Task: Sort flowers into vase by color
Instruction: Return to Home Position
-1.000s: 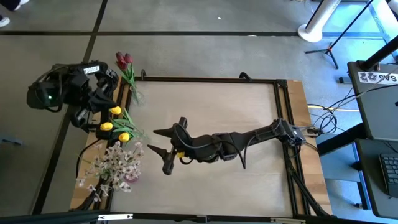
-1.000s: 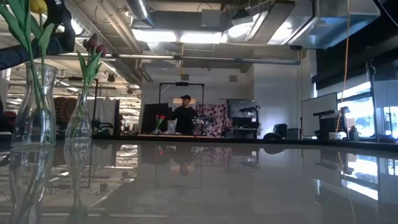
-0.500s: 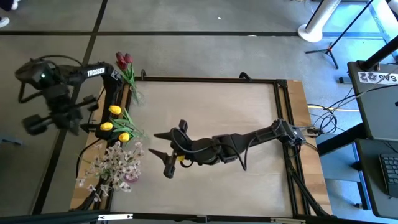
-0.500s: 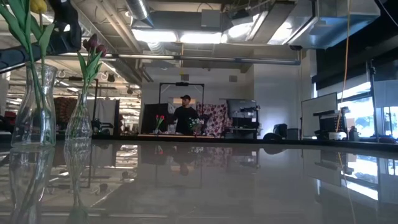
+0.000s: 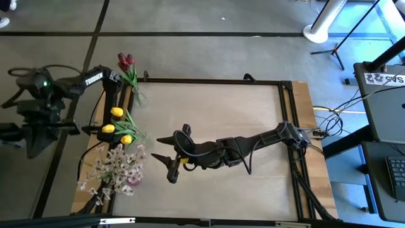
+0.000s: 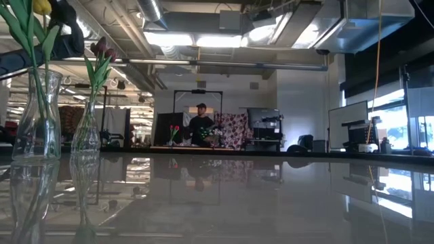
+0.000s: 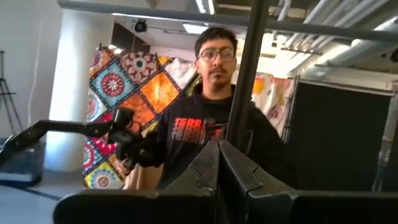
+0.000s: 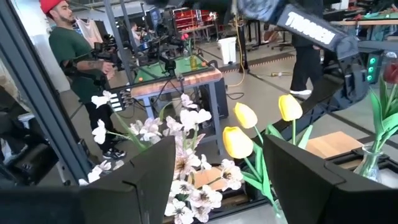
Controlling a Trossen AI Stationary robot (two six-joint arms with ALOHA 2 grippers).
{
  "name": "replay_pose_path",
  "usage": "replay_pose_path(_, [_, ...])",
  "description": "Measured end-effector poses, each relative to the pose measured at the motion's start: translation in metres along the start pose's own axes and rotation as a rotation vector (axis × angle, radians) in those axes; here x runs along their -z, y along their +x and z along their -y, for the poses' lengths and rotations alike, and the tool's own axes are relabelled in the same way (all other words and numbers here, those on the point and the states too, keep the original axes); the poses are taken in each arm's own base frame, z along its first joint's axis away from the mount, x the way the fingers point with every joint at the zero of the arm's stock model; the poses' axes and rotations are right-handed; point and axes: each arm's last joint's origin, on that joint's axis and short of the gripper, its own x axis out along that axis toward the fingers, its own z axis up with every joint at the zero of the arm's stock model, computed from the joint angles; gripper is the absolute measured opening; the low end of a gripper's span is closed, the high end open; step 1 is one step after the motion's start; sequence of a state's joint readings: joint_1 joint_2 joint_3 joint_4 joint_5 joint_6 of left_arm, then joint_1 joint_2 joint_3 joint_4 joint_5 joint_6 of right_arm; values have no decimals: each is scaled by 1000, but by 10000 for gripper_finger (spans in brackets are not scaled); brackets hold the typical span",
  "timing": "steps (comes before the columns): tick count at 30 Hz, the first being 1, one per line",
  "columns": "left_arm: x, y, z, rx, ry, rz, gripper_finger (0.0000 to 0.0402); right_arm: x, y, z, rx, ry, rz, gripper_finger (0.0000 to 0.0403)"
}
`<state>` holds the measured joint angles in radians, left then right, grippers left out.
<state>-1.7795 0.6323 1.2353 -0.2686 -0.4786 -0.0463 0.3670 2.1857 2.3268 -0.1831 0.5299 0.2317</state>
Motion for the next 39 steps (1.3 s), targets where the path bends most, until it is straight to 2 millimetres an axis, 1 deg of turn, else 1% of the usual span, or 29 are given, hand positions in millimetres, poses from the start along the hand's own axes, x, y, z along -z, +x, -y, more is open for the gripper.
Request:
replay_pose_path(3, [18, 13, 1, -32, -13, -1, 0, 0, 0, 0, 1, 0, -1, 241])
replay_pose_path(6, [37, 26, -1, -30, -77, -17, 0, 0, 0, 0, 0, 1, 1, 241])
replay_pose_path(10, [53, 46, -12, -94, -125, -58, 0, 0, 0, 0, 1, 0, 0, 241])
replay_pose_path(12, [56, 55, -21, -128, -100, -67, 0, 0, 0, 0, 0, 1, 1, 241])
replay_pose_path(14, [57, 62, -35, -188, -41, -64, 0, 0, 0, 0, 0, 1, 1, 241])
replay_pose_path(17, [50, 62, -56, -246, 43, -43, 0, 0, 0, 0, -2, 17, 1, 241])
replay_pose_path(20, [37, 56, -74, -309, 116, 8, 0, 1, -1, -4, -42, 53, -10, 241])
replay_pose_path(24, [26, 40, -98, -471, 182, 37, 0, 2, -5, -10, -95, 63, -24, 241])
replay_pose_path(27, [18, 25, -108, -604, 226, 70, 0, 4, -9, -18, -112, 62, -28, 241])
replay_pose_path(30, [11, 4, -106, -724, 272, 97, 0, 6, -14, -26, -130, 64, -33, 241])
replay_pose_path(33, [7, -15, -98, -827, 300, 117, 0, 8, -19, -33, -148, 76, -39, 241])
replay_pose_path(36, [5, -29, -86, -897, 325, 155, 0, 9, -23, -39, -157, 75, -41, 241])
replay_pose_path(39, [5, -42, -69, -949, 353, 196, 0, 10, -26, -43, -164, 75, -43, 241])
